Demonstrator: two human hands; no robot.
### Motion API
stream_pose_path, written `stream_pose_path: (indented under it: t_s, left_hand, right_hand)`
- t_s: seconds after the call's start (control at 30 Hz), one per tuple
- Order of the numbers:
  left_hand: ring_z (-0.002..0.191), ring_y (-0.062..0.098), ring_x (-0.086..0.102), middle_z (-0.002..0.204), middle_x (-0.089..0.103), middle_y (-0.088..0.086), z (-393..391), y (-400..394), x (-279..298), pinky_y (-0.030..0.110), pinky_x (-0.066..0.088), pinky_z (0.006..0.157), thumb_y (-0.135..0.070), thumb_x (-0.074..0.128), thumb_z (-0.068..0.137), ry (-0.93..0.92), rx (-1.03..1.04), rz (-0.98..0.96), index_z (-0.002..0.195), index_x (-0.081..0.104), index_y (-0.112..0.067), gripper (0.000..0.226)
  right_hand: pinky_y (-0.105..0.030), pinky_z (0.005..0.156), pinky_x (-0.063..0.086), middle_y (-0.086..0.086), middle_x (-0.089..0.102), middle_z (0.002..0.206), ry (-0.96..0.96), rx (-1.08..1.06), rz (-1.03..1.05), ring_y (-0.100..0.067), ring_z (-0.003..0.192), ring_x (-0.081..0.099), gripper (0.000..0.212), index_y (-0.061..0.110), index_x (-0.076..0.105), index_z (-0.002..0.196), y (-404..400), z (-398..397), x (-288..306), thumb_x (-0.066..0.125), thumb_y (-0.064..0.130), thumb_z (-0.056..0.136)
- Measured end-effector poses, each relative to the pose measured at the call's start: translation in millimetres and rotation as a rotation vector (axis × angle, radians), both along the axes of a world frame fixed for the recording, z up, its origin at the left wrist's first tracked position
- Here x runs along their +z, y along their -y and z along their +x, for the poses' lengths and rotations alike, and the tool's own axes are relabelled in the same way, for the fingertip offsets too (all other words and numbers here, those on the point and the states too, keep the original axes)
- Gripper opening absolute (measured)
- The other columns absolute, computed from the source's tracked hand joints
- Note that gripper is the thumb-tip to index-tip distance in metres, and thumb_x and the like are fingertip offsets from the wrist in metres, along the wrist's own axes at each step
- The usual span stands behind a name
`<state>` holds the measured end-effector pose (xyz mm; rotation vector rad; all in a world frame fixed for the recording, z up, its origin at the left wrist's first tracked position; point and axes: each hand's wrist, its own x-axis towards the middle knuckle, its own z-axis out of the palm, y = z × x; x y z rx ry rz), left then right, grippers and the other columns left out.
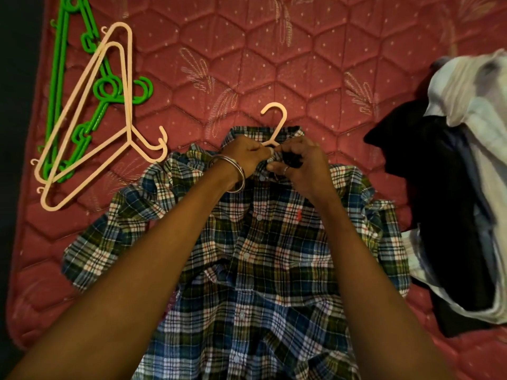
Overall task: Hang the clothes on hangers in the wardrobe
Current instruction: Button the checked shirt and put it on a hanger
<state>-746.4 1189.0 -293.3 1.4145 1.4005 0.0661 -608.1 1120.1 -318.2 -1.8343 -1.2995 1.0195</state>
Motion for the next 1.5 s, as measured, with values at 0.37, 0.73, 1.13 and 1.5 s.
stream_pose_path:
  t_s: [0.37,0.73,1.13,1.5]
  left_hand:
    - [0.088,0.017,0.059,0.095,0.061,0.004,-23,-2,-12,0.029,0.049,0.083,-0.011,0.066,0.084,0.183,0.08,0.244,0.092,0.063,-0.013,0.009]
    - [0.114,0.034,0.054,0.126,0.057,0.016,-89,-35,-27,0.042,0.045,0.097,-0.04,0.068,0.083,-0.404,-0.381,0.201,0.136,0.046,-0.014,0.063]
    - [0.071,0.001,0.05,0.079,0.052,-0.009,-106,-14,69,0.024,0.042,0.069,-0.005,0.078,0.072,0.104,-0.075,0.278,0.081,0.047,-0.026,0.039]
    - [0.091,0.006,0.058,0.101,0.062,0.009,-102,82,272,0.013,0.046,0.082,-0.001,0.079,0.07,0.312,0.005,0.51,0.109,0.06,-0.009,0.045]
  right_hand:
    - [-0.018,0.071,0.046,0.009,0.064,0.086,-0.059,-0.083,-0.006,-0.004,0.08,0.059,0.022,0.018,0.068,0.092,-14,23,20,0.078,0.029,0.077]
    - [-0.033,0.072,0.049,-0.007,0.062,0.077,0.133,-0.097,-0.32,-0.012,0.072,0.053,0.015,0.007,0.065,0.086,-112,12,6,0.077,0.009,0.078]
    - [-0.024,0.051,0.054,-0.011,0.066,0.069,-0.248,0.025,0.071,-0.012,0.064,0.069,0.011,-0.006,0.068,0.097,-78,8,162,0.065,-0.001,0.087]
    - [-0.045,0.057,0.058,-0.027,0.069,0.077,-0.118,0.231,0.188,-0.032,0.064,0.069,0.007,0.002,0.069,0.08,-15,-30,365,0.073,-0.003,0.078]
